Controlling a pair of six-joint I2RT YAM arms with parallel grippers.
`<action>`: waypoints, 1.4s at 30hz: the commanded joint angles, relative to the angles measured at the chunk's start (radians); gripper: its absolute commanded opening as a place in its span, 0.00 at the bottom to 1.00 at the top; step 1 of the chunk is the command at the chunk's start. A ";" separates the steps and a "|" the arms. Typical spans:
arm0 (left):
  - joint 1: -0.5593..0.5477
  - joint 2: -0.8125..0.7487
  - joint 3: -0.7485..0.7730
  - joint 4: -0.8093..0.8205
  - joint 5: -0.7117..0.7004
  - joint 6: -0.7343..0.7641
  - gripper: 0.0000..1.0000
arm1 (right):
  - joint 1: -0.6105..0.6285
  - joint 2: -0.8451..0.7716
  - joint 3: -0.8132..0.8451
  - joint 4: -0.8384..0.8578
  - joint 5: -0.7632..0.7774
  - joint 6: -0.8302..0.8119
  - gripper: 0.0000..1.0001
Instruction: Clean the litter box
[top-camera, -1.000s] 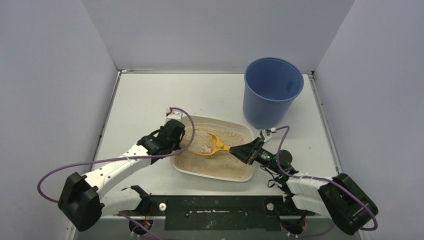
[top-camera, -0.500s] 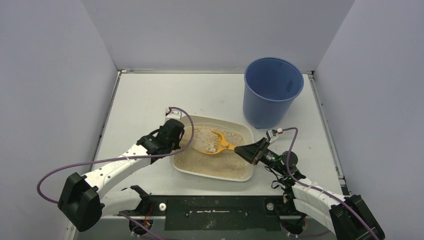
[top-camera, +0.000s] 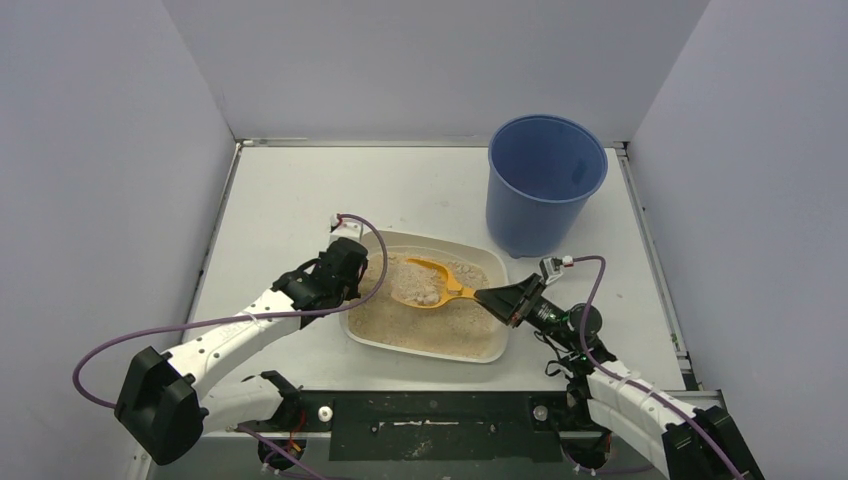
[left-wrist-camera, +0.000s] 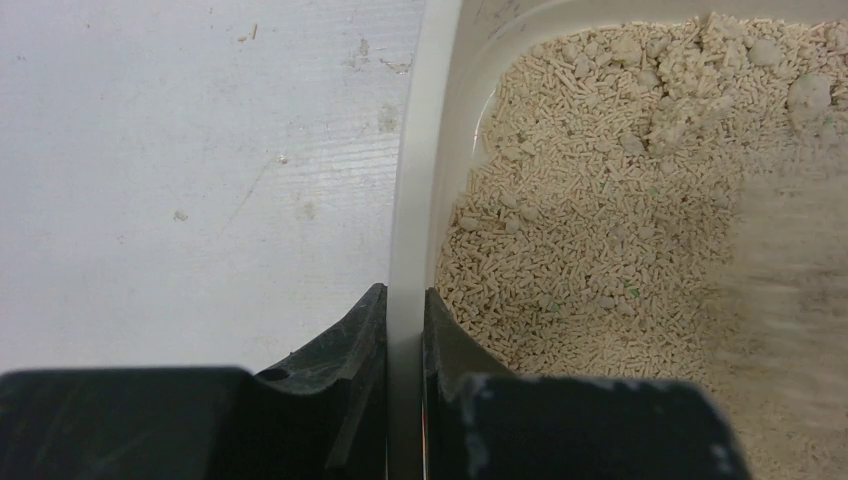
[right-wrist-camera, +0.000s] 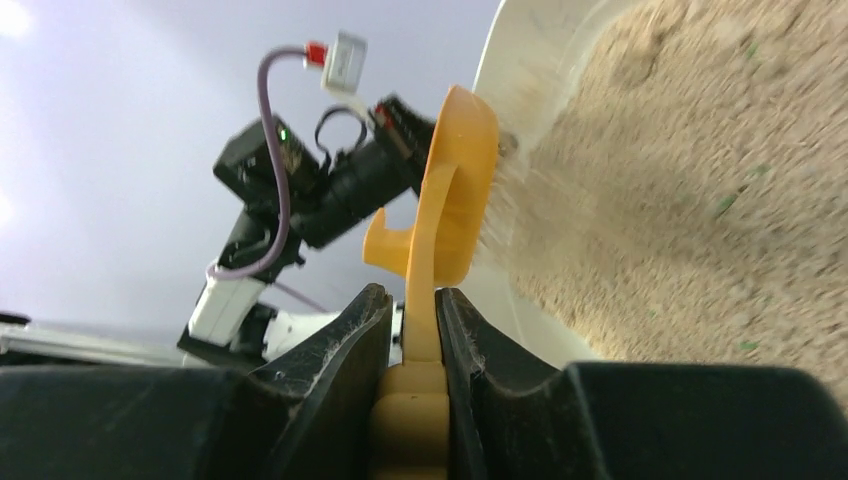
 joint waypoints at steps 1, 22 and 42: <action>0.012 -0.042 0.015 0.074 -0.033 0.003 0.00 | -0.093 -0.031 -0.023 0.122 0.011 0.043 0.00; 0.011 -0.045 0.016 0.085 -0.010 0.009 0.00 | -0.054 0.002 0.013 0.193 0.036 0.052 0.00; 0.010 -0.050 0.015 0.082 0.009 0.008 0.00 | -0.062 -0.096 0.111 -0.037 0.042 -0.025 0.00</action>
